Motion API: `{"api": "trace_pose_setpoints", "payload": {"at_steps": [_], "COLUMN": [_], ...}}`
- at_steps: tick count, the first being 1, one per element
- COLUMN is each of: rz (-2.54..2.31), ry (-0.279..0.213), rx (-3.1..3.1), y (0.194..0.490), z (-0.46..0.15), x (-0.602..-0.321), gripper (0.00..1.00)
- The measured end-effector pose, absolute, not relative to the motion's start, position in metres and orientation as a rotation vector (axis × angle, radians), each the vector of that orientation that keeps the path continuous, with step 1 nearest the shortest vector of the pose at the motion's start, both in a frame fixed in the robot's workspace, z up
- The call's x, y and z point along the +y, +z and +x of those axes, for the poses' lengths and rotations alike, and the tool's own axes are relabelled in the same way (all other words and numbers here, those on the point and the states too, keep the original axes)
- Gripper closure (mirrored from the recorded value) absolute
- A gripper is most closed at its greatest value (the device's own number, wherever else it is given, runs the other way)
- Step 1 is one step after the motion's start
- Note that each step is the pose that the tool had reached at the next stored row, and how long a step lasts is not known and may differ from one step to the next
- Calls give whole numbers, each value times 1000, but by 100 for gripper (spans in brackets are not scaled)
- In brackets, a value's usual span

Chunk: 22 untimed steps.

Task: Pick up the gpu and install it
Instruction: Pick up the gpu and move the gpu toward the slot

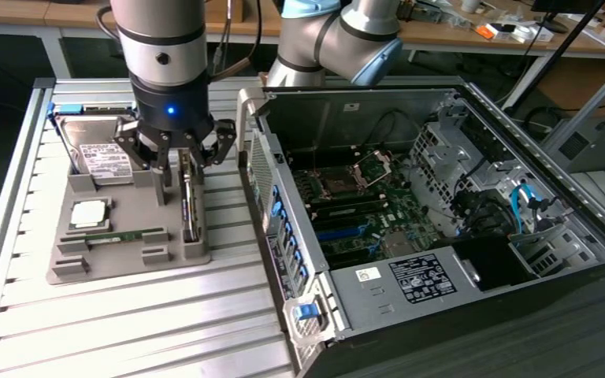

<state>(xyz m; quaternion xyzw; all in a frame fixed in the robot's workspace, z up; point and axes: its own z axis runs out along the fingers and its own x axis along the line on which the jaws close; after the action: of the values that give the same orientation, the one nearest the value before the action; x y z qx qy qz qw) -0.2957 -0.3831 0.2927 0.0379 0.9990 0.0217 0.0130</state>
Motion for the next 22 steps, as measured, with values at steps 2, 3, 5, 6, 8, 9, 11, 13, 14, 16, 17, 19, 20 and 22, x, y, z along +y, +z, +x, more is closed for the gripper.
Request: {"api": "trace_pose_setpoints", "payload": {"at_steps": [2,3,5,6,8,9,11,13,14,16,17,19,20,22], "rz": [118,118,118,118,118,118,118,118,118,118,118,118,118,118], "ry": [68,68,68,68,68,68,68,67,68,68,68,68,68,68], "rx": [3113,3113,3113,3113,3112,3112,3112,3113,3113,3113,3113,3112,3113,3113], "y": [292,292,291,291,290,290,289,289,288,288,287,287,286,286], "z": [-296,-296,-296,-296,-296,-296,-296,-296,-296,-296,-296,-296,-296,-296], "x": [-383,-383,-383,-383,-383,-383,-383,-383,-383,-383,-383,-383,-383,-383], "gripper": [52,52,52,52,52,52,52,52,52,52,52,52,52,52]}}
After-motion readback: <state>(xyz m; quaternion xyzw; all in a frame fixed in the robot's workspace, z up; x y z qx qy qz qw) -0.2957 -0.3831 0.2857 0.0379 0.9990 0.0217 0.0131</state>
